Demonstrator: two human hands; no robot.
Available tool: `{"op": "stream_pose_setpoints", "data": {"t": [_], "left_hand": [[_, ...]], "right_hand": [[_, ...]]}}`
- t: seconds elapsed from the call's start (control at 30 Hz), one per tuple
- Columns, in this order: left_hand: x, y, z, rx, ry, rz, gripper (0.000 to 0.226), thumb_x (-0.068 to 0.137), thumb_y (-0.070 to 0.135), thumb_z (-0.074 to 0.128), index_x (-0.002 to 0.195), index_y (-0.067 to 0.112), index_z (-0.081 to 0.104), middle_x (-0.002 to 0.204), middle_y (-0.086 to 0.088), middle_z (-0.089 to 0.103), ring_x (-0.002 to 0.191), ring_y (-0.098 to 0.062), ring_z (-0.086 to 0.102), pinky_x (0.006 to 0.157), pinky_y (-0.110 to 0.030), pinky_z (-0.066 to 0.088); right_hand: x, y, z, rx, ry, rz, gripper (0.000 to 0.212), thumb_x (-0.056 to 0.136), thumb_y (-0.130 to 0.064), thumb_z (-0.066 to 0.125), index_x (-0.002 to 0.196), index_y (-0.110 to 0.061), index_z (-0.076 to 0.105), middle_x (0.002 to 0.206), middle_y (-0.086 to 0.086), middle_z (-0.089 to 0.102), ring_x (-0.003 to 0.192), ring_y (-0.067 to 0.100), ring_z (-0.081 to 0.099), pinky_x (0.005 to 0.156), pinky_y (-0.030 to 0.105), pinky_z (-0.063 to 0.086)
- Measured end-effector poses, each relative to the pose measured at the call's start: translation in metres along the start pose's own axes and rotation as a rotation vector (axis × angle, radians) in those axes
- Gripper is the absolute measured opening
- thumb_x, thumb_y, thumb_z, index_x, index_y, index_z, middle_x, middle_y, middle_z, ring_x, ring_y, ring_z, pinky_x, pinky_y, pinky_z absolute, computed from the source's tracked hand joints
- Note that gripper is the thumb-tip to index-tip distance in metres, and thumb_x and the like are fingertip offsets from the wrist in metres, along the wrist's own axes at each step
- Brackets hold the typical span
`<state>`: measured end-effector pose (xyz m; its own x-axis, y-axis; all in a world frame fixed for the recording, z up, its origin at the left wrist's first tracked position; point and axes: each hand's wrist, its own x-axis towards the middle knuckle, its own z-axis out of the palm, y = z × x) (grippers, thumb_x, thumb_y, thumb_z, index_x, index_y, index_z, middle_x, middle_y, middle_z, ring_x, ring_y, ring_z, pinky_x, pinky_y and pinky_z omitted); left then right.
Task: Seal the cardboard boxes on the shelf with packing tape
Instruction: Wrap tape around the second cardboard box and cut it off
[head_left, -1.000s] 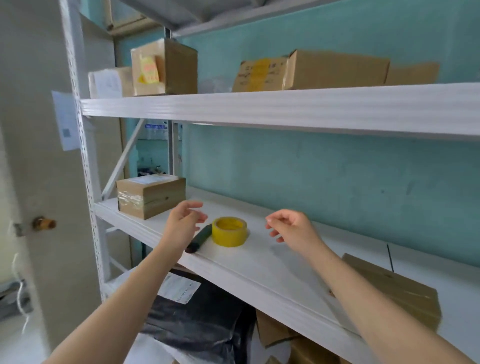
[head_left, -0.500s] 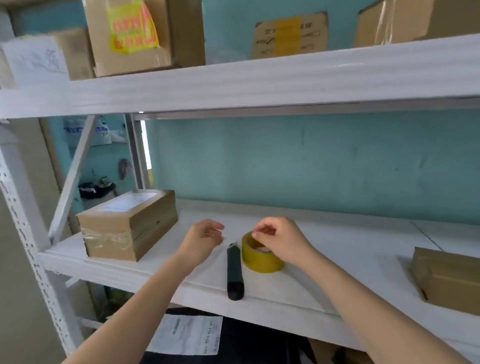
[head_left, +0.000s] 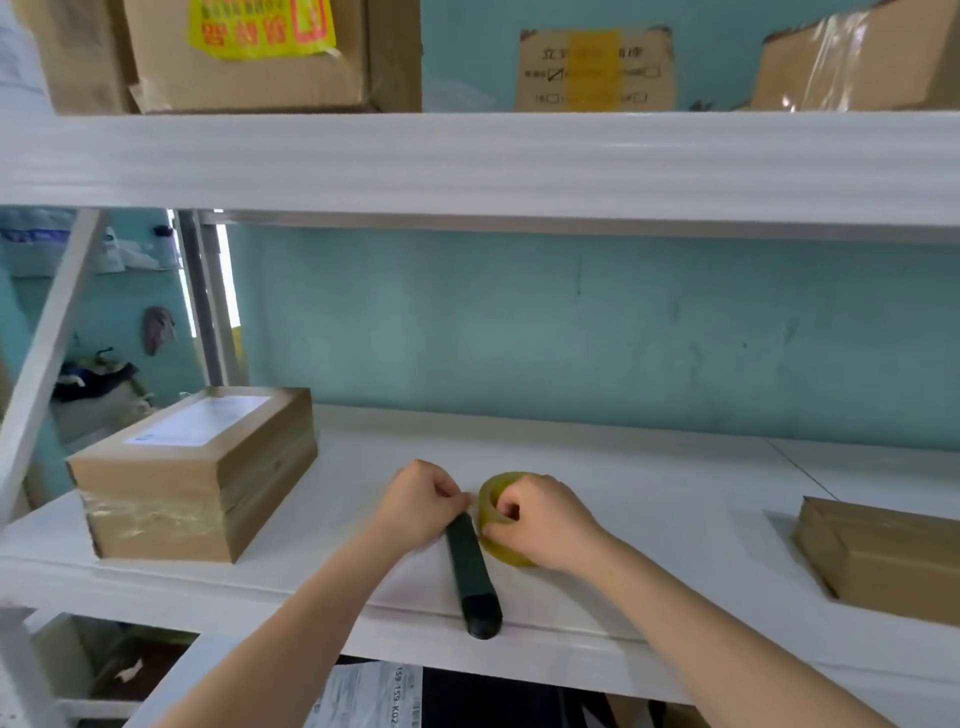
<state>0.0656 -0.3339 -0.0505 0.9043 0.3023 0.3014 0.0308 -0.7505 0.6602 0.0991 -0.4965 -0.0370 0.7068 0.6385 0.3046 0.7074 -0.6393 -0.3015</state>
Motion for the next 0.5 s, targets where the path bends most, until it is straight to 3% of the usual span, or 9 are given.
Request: {"op": "stream_pose_setpoints", "data": {"t": [0.17,0.3,0.4,0.5], "left_hand": [[-0.001,0.012,-0.004,0.197,0.064,0.053,0.011,0.077,0.02,0.059,0.067,0.015,0.058,0.074,-0.005,0.062,0.079,-0.028,0.059,0.066,-0.03,0.046],[0.0,0.029,-0.009,0.478,0.12,0.227,0.013,0.081,0.015,0.047,0.07,0.01,0.042,0.084,-0.018,0.063,0.081,-0.04,0.058,0.058,-0.033,0.035],[0.0,0.032,-0.024,0.516,0.076,0.418,0.013,0.087,0.012,0.044,0.076,0.01,0.037,0.083,-0.021,0.06,0.076,-0.042,0.055,0.057,-0.036,0.029],[-0.001,0.032,-0.041,0.395,0.032,0.575,0.011,0.091,0.01,0.046,0.084,0.001,0.047,0.074,-0.021,0.058,0.067,-0.039,0.054,0.058,-0.042,0.036]], "right_hand": [[-0.009,-0.007,-0.009,-0.094,0.115,0.037,0.041,0.072,-0.031,0.055,0.05,-0.013,0.026,0.05,0.004,0.024,0.052,0.021,0.026,0.044,0.03,0.019],[-0.013,-0.009,-0.023,-0.097,0.243,-0.027,0.037,0.07,-0.03,0.054,0.052,-0.011,0.028,0.054,0.006,0.031,0.059,0.024,0.034,0.045,0.027,0.024],[-0.016,-0.009,-0.04,-0.102,0.274,-0.048,0.04,0.073,-0.034,0.058,0.052,-0.012,0.033,0.051,0.006,0.032,0.059,0.026,0.034,0.045,0.029,0.022],[-0.022,-0.003,-0.059,-0.072,0.257,-0.094,0.034,0.078,-0.038,0.061,0.064,-0.008,0.054,0.059,0.006,0.052,0.063,0.028,0.046,0.054,0.035,0.035]]}}
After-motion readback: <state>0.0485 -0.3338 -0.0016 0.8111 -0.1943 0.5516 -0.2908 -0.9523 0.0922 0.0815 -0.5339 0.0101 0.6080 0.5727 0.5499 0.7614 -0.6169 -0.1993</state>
